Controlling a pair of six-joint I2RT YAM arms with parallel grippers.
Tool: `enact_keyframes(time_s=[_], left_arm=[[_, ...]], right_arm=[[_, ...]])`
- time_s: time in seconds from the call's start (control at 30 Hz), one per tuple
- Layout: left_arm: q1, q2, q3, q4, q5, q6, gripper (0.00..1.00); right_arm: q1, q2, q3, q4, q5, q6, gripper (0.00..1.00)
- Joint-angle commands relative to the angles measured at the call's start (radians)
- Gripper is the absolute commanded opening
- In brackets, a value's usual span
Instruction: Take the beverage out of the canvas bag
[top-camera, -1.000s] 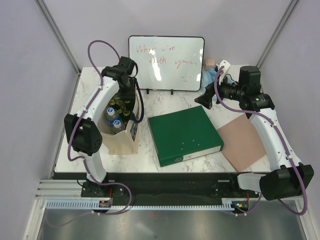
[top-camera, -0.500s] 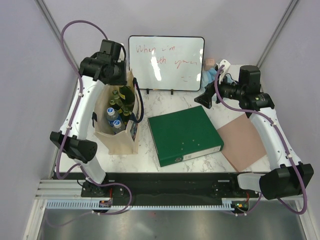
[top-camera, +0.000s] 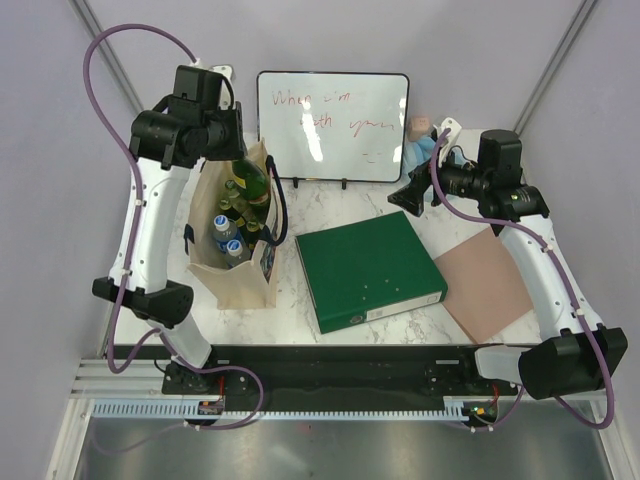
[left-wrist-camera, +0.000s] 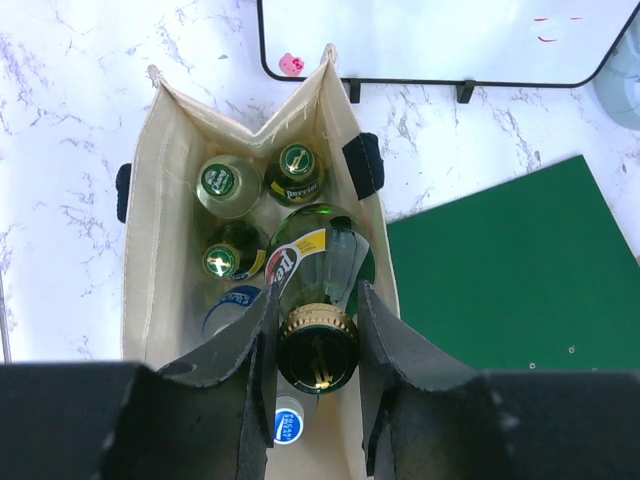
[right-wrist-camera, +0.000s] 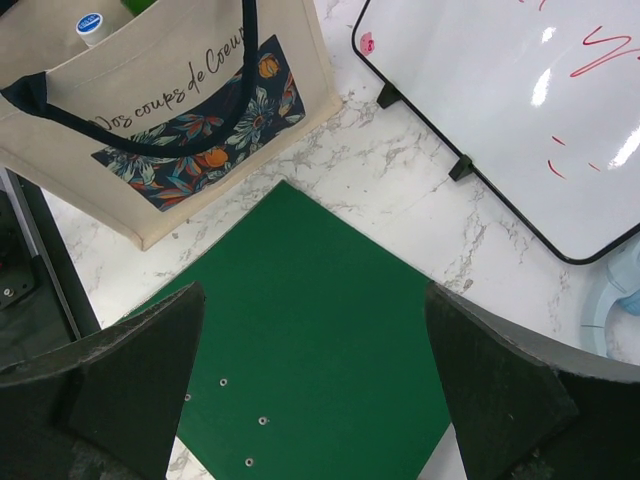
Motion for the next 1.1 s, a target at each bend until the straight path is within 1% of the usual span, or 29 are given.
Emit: enact_keyframes(time_s=[0.0, 0.27, 0.47, 0.7, 0.9, 1.07], left_arm=[[-0.005, -0.087, 0.078, 0.088, 0.036, -0.025, 0.02], [-0.025, -0.102, 0.153, 0.094, 0.024, -0.025, 0.02], [-0.042, -0.131, 0.155, 0.142, 0.04, -0.023, 0.02], [-0.092, -0.133, 0.164, 0.205, 0.071, -0.04, 0.02], [-0.138, -0.099, 0.163, 0.254, 0.103, -0.065, 0.02], [-0.191, -0.029, 0.163, 0.304, 0.116, -0.068, 0.02]], right_arm=[[-0.001, -0.01, 0.037, 0.048, -0.043, 0.016, 0.98], [0.0, -0.002, 0.037, 0.055, -0.068, 0.028, 0.98], [0.0, -0.002, 0.044, 0.058, -0.068, 0.033, 0.98], [0.0, -0.011, 0.042, 0.057, -0.06, 0.035, 0.98], [0.0, -0.023, 0.028, 0.057, -0.048, 0.033, 0.98], [-0.003, -0.04, 0.01, 0.051, -0.031, 0.025, 0.98]])
